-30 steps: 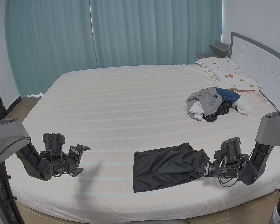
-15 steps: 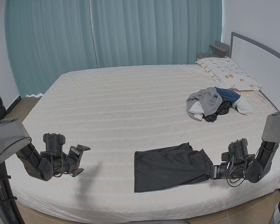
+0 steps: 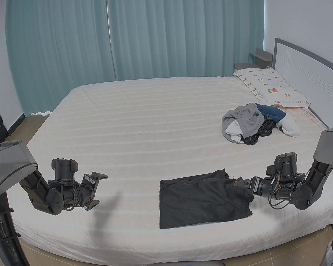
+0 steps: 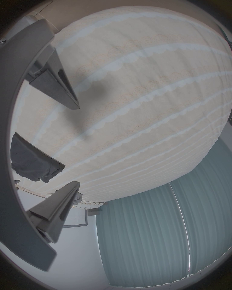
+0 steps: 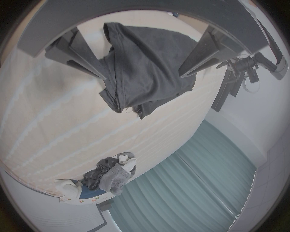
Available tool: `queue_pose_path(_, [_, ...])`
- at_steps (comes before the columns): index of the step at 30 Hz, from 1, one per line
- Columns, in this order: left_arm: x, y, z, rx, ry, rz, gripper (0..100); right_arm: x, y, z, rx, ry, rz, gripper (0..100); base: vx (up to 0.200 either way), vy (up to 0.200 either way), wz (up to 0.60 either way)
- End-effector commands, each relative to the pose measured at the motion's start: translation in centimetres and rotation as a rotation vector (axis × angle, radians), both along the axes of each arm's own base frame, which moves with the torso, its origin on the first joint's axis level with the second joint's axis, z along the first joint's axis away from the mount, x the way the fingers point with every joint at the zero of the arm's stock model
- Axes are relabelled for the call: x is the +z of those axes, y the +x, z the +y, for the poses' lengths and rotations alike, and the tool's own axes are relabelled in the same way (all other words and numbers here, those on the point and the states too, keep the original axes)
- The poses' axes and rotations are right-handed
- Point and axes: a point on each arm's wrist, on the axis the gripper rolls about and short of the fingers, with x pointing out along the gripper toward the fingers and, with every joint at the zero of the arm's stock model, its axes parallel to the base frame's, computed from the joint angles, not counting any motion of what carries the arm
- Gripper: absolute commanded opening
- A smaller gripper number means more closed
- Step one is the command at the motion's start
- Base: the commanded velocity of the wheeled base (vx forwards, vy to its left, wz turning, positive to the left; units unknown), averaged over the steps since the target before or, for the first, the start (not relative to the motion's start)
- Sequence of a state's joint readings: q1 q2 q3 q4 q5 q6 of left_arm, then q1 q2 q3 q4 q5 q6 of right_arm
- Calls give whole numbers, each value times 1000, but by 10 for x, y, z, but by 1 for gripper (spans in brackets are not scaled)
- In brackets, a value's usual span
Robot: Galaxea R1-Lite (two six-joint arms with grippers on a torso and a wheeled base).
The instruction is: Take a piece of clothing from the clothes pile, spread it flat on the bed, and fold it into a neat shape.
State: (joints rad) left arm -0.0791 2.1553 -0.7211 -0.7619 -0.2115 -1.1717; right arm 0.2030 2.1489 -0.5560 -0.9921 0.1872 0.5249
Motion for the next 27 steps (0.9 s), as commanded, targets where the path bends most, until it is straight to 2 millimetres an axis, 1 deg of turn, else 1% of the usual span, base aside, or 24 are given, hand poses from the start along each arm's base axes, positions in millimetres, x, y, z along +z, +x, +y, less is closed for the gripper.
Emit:
queue_pose_path(1, [0, 0, 0, 1, 1, 1, 100, -20, 27, -2, -39, 26, 7, 100, 0, 0, 0])
queue_pose_path(2, [0, 0, 0, 1, 1, 1, 100, -24, 33, -4, -49, 27, 9, 100, 0, 0, 0])
queue_pose_path(3, [0, 0, 0, 1, 1, 1, 100, -24, 33, -4, -49, 27, 9, 100, 0, 0, 0])
queue_pose_path(5, [0, 0, 0, 1, 1, 1, 100, -39, 49, -6, -60, 28, 14, 100, 0, 0, 0])
queue_pose_path(9, [0, 0, 0, 1, 1, 1, 100, -49, 63, -5, -63, 30, 5, 100, 0, 0, 0])
queue_pose_path(11, [0, 0, 0, 1, 1, 0, 100, -54, 67, -4, -62, 30, 3, 100, 0, 0, 0])
queue_pose_path(15, [0, 0, 0, 1, 1, 0, 100, -52, 73, -2, -57, 34, -15, 100, 0, 0, 0])
queue_pose_path(16, [0, 0, 0, 1, 1, 0, 100, -55, 75, 0, -50, 39, -12, 100, 0, 0, 0])
queue_pose_path(18, [0, 0, 0, 2, 2, -1, 100, -60, 77, 1, -42, 43, -6, 100, 0, 0, 0])
queue_pose_path(22, [-1, 0, 0, 2, 2, 1, 100, -60, 80, 1, -34, 48, -11, 100, 0, 0, 0])
queue_pose_path(23, [0, 1, 0, 2, 2, -1, 100, -61, 81, 1, -31, 53, -13, 0, 0, 0, 0])
queue_pose_path(27, [0, 1, 0, 2, 2, -1, 100, -59, 82, -1, -35, 56, -27, 0, 0, 0, 0])
